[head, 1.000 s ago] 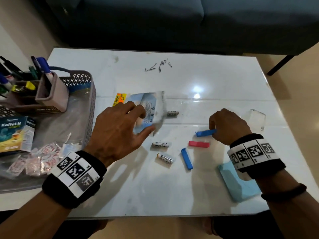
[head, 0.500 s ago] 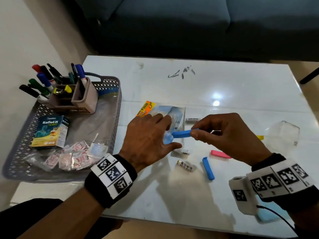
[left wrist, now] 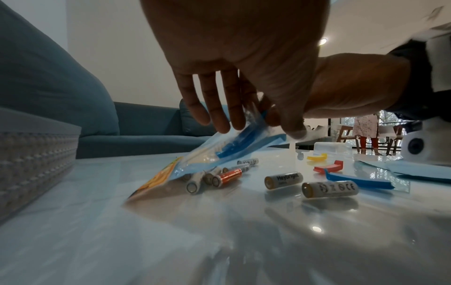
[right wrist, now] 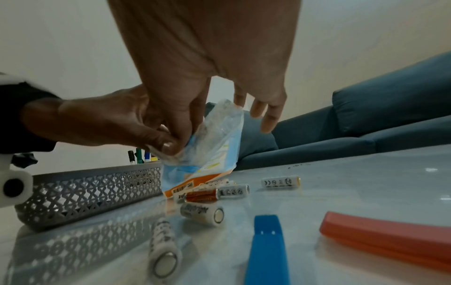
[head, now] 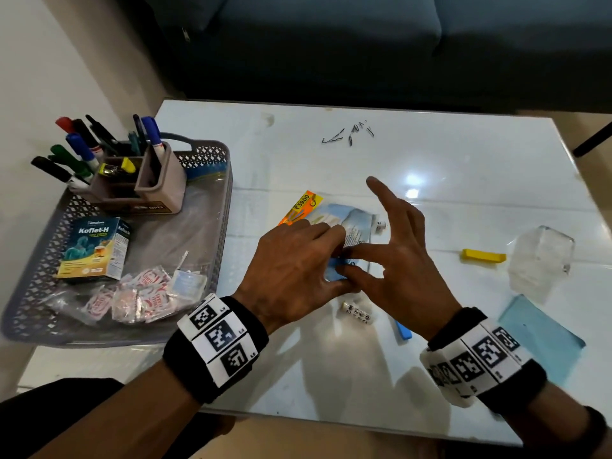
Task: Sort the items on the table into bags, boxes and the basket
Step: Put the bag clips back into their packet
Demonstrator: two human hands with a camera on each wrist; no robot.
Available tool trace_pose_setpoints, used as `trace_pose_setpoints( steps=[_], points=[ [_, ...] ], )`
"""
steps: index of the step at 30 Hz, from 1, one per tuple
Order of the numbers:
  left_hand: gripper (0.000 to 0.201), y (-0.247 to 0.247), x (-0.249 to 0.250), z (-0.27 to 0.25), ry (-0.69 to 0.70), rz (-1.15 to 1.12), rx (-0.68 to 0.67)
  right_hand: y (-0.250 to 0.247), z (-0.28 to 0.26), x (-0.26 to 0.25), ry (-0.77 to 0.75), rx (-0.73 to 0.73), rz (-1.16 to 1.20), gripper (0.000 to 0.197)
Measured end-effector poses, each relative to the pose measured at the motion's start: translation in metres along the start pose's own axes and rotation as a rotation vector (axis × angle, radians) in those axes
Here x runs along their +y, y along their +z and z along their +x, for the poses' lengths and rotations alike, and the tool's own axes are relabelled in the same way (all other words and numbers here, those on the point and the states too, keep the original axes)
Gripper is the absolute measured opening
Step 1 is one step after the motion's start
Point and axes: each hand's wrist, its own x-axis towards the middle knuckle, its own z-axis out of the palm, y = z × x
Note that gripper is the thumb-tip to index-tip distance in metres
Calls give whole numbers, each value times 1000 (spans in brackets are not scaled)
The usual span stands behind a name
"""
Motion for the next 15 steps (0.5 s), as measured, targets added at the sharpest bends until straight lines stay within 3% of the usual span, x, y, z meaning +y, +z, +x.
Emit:
trace_pose_setpoints(
  steps=[4,6,9,12,15],
  points=[
    [51,-1,-2,1,-12,-18,-20,2,-1,6,115,-121,-81,39],
    [52,0,-6,2,-46,-5,-37,-2,-1,11,179,-175,1,44],
    [42,0,-15,2,-118,-10,-37,-18,8,12,196,-132,309,29],
    [29,-1,-17,3,-175,-44,-11,-46,18,19,406,-112,517,18],
    [24,-1,-13,3,-219,-26,-20,-66,12,33,551,-152,187,10]
  ],
)
